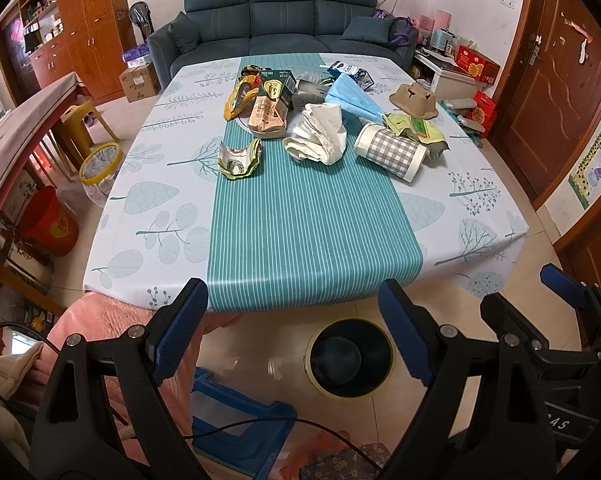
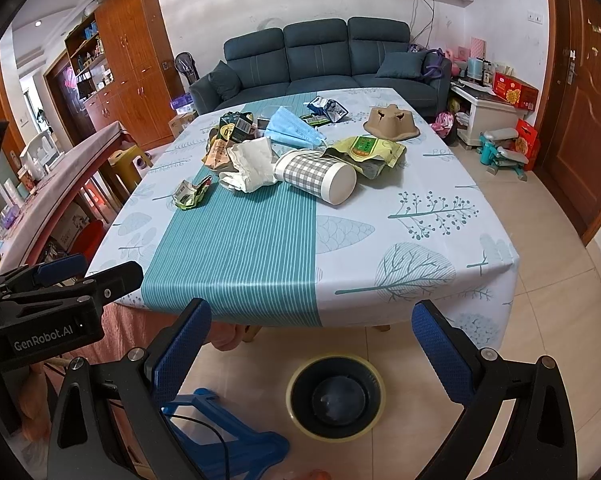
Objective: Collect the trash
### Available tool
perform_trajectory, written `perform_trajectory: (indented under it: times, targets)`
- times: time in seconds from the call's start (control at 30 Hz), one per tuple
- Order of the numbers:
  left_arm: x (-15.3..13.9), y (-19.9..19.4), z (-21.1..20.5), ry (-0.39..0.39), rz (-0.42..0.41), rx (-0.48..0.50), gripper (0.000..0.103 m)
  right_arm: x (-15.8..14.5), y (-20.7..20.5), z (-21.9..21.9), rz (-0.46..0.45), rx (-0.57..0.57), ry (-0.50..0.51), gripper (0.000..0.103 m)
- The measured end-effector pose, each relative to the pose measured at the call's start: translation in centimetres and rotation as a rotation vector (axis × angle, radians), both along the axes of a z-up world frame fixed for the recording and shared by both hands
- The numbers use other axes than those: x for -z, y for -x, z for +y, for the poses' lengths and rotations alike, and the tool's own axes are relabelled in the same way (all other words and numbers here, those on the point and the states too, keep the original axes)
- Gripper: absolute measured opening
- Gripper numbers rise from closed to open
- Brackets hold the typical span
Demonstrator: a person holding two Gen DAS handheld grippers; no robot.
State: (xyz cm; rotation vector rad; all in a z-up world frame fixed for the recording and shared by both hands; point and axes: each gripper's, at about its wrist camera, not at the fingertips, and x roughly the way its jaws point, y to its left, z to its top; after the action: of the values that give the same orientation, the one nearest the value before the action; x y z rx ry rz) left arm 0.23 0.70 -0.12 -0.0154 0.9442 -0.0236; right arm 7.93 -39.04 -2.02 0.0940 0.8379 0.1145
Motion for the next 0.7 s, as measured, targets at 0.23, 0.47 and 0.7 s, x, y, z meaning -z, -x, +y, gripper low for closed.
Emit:
perform_trajectory:
  times: [0.23,0.47,0.7]
  targets:
    - [0.02,-0.01,0.0,0.001,-0.001,0.001,0.085,-0.04,0.0,-0.07,0.0,0.002,-0.001,0.102]
    - [0.06,0.14,0.02,0.0,-0.002,0.0,0.085,0.01,-0.04,-0.28,-0.001,0.003,0.0,0.102]
    - [0.07,0.12,-0.02,0.0,-0.001,0.001,0.085,0.03,-0.54,-0.66,-0.001,0.014,-0.003,0.102]
